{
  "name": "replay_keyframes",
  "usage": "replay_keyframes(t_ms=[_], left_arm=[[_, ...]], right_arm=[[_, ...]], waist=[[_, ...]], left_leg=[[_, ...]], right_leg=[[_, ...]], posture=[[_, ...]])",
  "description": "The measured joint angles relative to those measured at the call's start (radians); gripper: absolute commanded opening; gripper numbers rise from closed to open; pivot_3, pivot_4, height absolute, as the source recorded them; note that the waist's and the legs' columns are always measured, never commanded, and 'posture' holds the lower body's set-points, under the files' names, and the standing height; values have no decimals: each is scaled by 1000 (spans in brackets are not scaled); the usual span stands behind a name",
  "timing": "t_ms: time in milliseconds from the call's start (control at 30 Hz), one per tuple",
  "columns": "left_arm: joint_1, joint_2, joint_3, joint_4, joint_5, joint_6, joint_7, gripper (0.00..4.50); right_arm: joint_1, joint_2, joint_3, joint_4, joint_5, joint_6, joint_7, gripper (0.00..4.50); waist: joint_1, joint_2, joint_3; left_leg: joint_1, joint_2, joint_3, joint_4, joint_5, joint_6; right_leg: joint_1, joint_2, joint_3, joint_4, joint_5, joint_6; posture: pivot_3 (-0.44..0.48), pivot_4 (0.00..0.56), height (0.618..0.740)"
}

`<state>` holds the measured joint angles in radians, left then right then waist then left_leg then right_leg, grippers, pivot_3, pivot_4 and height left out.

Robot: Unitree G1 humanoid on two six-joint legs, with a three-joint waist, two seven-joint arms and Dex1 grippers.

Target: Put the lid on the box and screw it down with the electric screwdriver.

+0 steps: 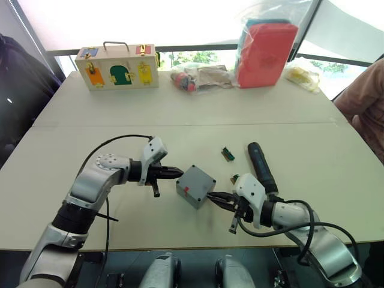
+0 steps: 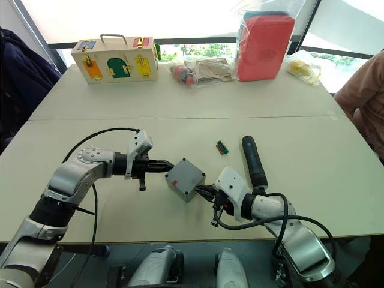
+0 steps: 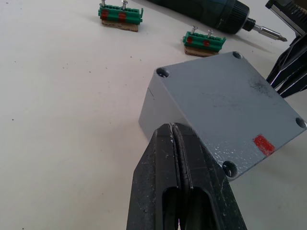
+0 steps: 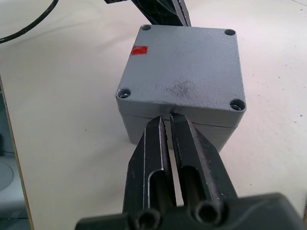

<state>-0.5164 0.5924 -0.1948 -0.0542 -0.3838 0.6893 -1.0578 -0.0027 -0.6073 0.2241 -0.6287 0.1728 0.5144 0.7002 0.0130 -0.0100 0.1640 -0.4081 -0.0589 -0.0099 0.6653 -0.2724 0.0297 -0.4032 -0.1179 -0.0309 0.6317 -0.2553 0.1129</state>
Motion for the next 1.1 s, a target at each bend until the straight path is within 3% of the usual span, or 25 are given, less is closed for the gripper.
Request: replay_keyframes(t_ms=[367,600,1100], left_arm=[[-29,-18,12,69,12,-40,23,0],[15,-26,-28,78,55,-67,30,0],[128,5,17,-105,34,67,70,0]], right_arm=[[42,-32,-3,-23,6,16,10,132],[-25,-13,28,62,-41,-3,-11,132],[-140,21,64,221,-103,-63,6,132]], waist=[[0,0,0],[-2,0,0],[-1,0,0]], left_leg=[[0,0,0,0,0,0],[0,0,0,0,0,0],[0,0,0,0,0,0]], right_leg=[[0,0,0,0,0,0],[0,0,0,0,0,0],[0,0,0,0,0,0]], posture=[[0,150,740],[0,150,740],[0,150,740]])
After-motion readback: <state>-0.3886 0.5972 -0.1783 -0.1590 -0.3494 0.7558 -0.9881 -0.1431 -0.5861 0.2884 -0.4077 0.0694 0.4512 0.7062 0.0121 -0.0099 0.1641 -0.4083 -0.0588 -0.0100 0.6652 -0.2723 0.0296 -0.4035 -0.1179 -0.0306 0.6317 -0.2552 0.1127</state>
